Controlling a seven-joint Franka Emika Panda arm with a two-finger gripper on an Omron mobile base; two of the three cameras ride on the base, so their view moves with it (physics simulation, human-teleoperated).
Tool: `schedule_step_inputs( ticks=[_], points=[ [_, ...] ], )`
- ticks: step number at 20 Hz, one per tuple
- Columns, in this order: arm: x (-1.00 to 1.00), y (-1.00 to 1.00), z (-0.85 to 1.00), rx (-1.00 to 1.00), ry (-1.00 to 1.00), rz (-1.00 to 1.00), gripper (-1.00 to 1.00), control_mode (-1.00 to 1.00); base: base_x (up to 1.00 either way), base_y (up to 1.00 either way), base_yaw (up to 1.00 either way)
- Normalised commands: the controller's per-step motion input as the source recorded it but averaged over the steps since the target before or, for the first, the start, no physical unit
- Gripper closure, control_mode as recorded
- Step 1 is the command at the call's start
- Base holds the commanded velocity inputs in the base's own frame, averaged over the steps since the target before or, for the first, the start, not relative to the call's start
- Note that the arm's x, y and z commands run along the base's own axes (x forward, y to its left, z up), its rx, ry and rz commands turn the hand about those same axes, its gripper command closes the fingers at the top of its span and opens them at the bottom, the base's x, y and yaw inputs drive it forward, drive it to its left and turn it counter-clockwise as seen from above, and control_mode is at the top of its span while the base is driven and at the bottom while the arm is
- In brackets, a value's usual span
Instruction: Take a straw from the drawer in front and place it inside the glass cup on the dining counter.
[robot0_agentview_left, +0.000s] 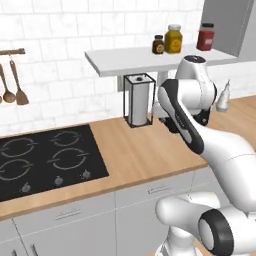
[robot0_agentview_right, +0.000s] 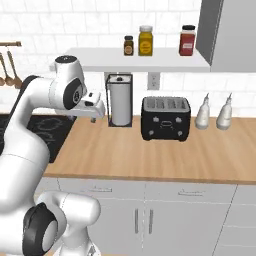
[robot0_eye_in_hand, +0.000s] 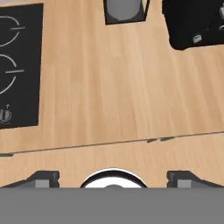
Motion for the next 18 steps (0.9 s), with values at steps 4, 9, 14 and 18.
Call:
schedule_step_inputs(
  ticks=[4, 9, 14, 18],
  points=[
    [0.0, 0.0, 0.0, 0.0, 0.0, 0.0, -1.0, 1.0, -0.11, 1.0, -0.44],
    [0.0, 0.0, 0.0, 0.0, 0.0, 0.0, -1.0, 1.0, 0.0, 0.81, -0.34],
    [0.0, 0.0, 0.0, 0.0, 0.0, 0.0, -1.0, 1.0, -0.08, 0.76, -0.47],
    [0.0, 0.0, 0.0, 0.0, 0.0, 0.0, -1.0, 1.0, 0.07, 0.62, -0.57]
  ],
)
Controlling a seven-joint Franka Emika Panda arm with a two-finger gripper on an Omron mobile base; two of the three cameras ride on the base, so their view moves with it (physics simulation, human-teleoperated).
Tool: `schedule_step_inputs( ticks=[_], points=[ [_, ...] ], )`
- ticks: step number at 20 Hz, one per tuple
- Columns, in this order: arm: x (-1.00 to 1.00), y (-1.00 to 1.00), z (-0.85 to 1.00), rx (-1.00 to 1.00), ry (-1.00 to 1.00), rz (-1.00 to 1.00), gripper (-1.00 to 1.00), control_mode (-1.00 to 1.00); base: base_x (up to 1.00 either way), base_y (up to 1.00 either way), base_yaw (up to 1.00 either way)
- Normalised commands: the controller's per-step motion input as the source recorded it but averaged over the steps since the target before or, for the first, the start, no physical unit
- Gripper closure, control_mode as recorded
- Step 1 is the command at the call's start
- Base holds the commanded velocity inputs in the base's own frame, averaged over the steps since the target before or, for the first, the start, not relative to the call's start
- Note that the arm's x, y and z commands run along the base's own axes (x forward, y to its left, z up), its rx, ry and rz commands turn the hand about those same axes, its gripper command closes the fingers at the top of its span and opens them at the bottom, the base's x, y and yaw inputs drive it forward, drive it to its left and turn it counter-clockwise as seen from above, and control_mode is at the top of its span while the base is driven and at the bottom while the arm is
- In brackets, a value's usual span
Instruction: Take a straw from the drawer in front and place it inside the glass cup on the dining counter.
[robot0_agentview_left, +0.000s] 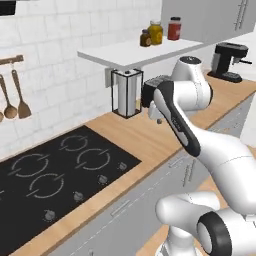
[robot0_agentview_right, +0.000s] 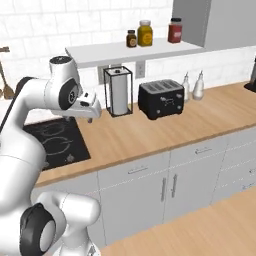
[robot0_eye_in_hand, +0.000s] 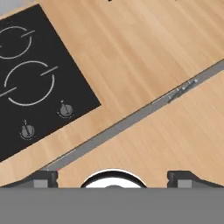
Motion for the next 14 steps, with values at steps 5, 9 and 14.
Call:
schedule_step_inputs(
  ticks=[5, 9, 14],
  points=[
    [0.0, 0.0, 0.0, 0.0, 0.0, 0.0, -1.0, 1.0, 0.23, 0.43, -0.5],
    [0.0, 0.0, 0.0, 0.0, 0.0, 0.0, -1.0, 1.0, 0.07, 0.58, -0.38],
    [0.0, 0.0, 0.0, 0.0, 0.0, 0.0, -1.0, 1.0, 0.01, 0.3, -0.25]
  ],
)
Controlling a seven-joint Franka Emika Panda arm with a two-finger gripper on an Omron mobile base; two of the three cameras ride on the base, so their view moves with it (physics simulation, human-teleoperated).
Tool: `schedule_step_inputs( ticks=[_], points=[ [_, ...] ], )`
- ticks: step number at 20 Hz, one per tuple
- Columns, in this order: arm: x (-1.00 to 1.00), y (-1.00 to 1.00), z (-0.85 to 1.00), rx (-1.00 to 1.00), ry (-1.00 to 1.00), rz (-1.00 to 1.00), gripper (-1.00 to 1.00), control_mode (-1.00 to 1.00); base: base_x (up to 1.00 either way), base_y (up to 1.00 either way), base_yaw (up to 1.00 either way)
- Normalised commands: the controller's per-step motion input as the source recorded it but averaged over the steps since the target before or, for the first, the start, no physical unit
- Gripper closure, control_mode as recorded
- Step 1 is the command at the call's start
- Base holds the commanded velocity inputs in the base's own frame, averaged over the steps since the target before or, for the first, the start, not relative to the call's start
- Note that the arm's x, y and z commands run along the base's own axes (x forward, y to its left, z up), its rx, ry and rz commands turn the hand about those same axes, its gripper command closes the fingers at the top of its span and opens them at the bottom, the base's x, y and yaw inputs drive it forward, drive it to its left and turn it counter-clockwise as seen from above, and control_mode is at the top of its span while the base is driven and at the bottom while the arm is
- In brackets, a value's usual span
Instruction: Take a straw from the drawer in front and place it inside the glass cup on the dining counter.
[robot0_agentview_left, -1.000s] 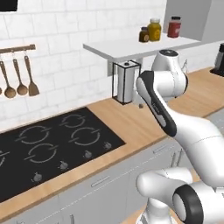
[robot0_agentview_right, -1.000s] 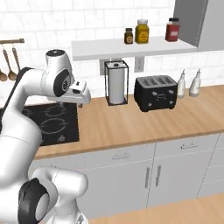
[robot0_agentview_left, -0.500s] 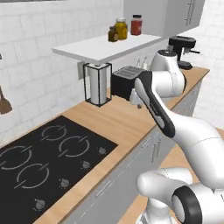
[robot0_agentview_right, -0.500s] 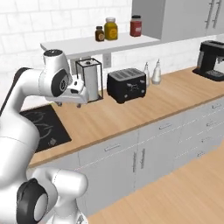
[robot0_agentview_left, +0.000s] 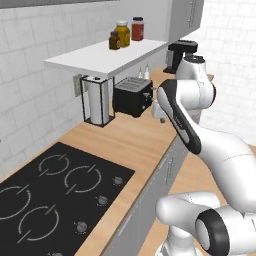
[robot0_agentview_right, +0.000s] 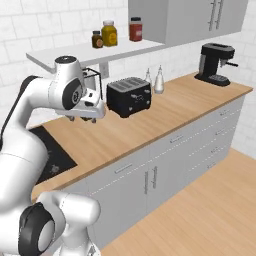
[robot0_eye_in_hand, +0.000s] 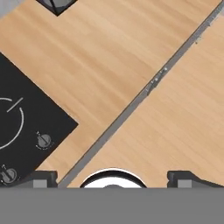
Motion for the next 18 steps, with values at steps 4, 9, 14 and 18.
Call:
schedule_step_inputs(
  ticks=[4, 9, 14, 18],
  points=[
    [0.0, -0.14, -0.46, 0.05, -0.05, -0.03, -1.0, -1.0, 0.0, 0.06, -0.07],
    [-0.03, -1.0, -1.0, 0.43, -0.18, 0.0, -1.0, -1.0, 0.0, 0.0, 0.0],
    [0.0, -0.95, -1.0, 0.6, -0.06, 0.0, -1.0, -1.0, 0.0, 0.0, 0.0],
    [0.41, -0.26, -1.0, 0.57, 0.05, 0.0, -1.0, -1.0, 0.0, 0.0, 0.0]
  ],
)
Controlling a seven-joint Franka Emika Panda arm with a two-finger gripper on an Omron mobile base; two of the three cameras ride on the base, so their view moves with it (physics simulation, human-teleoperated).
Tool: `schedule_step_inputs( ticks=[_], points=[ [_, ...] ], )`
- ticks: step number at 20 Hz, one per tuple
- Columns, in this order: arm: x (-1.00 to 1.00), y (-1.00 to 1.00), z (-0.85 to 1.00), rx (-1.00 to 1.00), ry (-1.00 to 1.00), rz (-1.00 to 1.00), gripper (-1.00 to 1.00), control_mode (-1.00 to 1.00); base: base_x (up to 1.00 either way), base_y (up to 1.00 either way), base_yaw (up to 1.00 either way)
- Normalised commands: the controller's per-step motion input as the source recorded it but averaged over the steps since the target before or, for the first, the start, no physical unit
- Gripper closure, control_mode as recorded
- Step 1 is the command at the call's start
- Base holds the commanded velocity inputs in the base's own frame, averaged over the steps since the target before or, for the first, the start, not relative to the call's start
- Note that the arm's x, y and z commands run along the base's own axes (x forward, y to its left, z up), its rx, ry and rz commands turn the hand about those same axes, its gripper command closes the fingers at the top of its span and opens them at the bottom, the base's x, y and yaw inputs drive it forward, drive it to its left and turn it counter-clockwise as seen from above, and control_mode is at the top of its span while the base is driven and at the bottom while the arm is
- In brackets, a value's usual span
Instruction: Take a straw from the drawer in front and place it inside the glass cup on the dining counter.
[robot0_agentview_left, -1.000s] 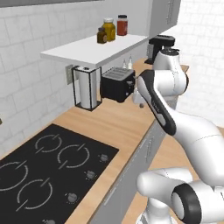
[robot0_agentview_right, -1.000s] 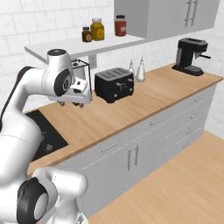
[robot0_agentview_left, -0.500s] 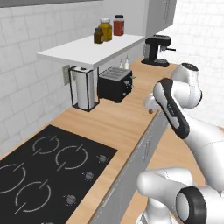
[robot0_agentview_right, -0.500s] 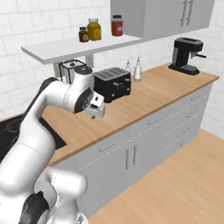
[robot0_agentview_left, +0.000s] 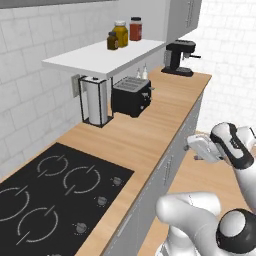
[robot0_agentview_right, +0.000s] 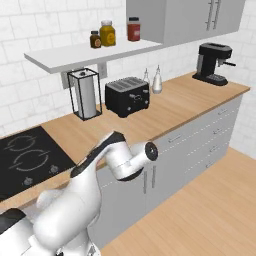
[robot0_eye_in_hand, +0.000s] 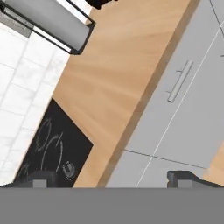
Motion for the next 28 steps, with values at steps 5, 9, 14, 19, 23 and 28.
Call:
schedule_step_inputs(
  ticks=[5, 9, 14, 19, 23, 28],
  points=[
    [0.39, -0.08, -0.94, 0.51, 0.12, -0.02, -1.0, -1.0, 0.0, 0.0, 0.0],
    [0.39, -0.12, -0.85, 0.49, 0.11, 0.0, -1.0, -1.0, 0.0, 0.0, 0.0],
    [0.47, -0.31, -0.61, 0.4, 0.11, 0.0, -1.0, -1.0, 0.0, 0.0, 0.0],
    [0.42, -0.5, -0.31, 0.33, 0.02, 0.0, -1.0, -1.0, 0.0, 0.0, 0.0],
    [0.33, -0.1, -0.26, 0.06, 0.0, 0.0, -1.0, -1.0, 0.0, 0.0, 0.0],
    [0.37, 0.0, -0.29, 0.01, 0.01, 0.0, -1.0, -1.0, 0.0, 0.0, 0.0]
  ],
)
